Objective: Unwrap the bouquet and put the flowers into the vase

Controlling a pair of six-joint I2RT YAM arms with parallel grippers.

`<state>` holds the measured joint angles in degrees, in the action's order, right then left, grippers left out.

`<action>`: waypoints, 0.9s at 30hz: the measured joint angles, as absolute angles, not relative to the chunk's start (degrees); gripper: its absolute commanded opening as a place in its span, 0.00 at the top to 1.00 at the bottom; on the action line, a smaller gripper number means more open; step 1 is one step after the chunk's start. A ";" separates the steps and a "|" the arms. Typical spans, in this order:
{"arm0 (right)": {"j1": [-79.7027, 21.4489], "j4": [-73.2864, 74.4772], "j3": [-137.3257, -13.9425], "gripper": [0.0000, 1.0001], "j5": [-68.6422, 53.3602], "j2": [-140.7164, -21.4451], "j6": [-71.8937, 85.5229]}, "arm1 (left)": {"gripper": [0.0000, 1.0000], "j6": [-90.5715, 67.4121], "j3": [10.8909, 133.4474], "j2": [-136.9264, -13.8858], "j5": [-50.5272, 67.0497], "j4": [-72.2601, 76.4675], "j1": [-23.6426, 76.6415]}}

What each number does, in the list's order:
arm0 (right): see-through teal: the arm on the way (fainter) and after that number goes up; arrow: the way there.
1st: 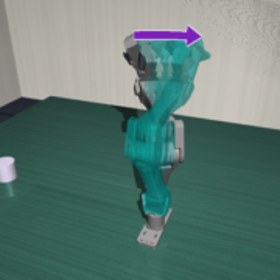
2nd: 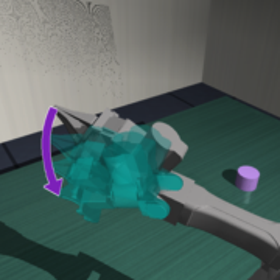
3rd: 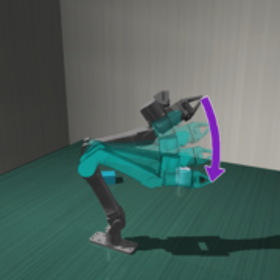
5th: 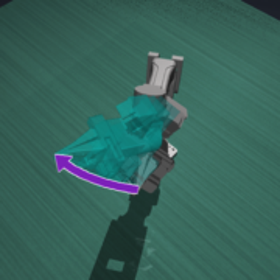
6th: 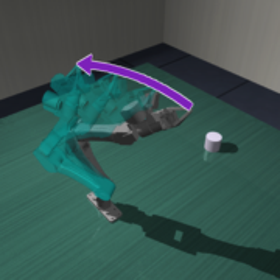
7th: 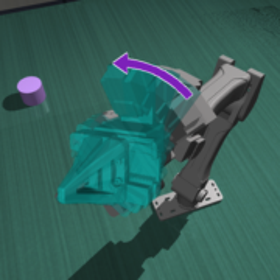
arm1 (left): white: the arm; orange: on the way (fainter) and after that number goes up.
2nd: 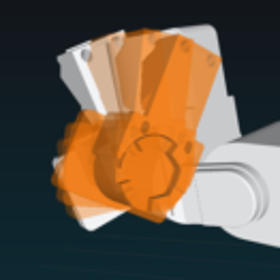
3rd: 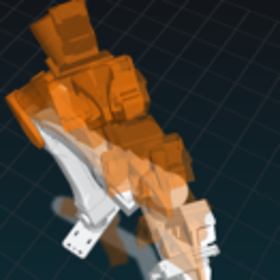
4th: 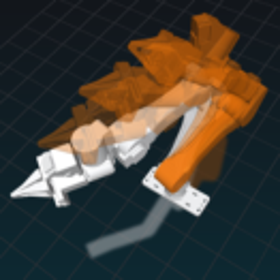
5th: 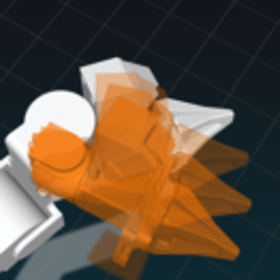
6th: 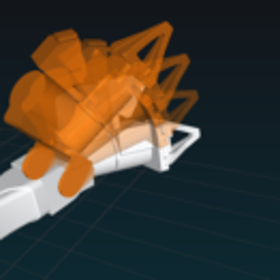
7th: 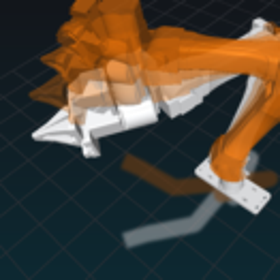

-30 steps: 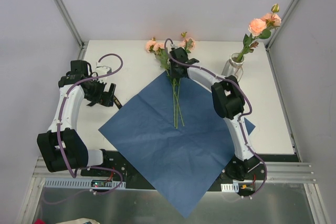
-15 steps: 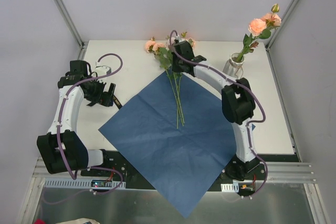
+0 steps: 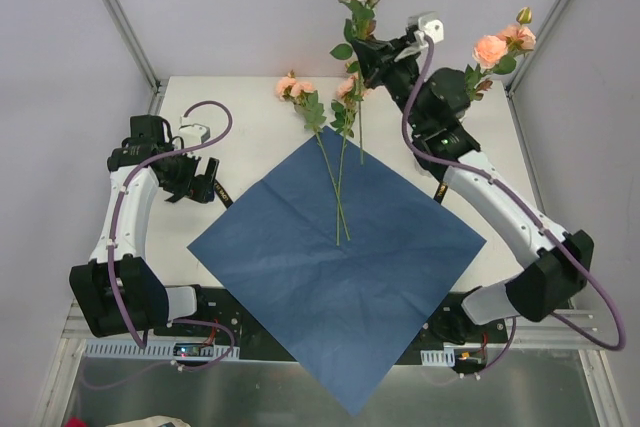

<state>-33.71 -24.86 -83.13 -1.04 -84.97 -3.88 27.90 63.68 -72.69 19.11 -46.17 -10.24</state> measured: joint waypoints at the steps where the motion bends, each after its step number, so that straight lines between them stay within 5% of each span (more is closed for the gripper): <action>1: -33.61 -27.86 -81.38 0.99 -1.15 -83.09 -6.72 | 0.01 27.88 63.68 -72.66 19.14 -46.17 -10.24; 16: -11.57 -36.99 -77.45 0.99 -2.31 -70.32 -20.36 | 0.01 27.88 63.70 -71.83 19.31 -46.17 -10.24; 27: -6.55 -42.28 -76.42 0.99 -1.76 -72.90 -16.95 | 0.01 27.81 66.37 -72.25 19.44 -46.59 -10.22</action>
<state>-6.55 -42.28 -76.42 -1.76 -72.90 -16.95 27.81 66.37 -72.25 19.44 -46.59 -10.22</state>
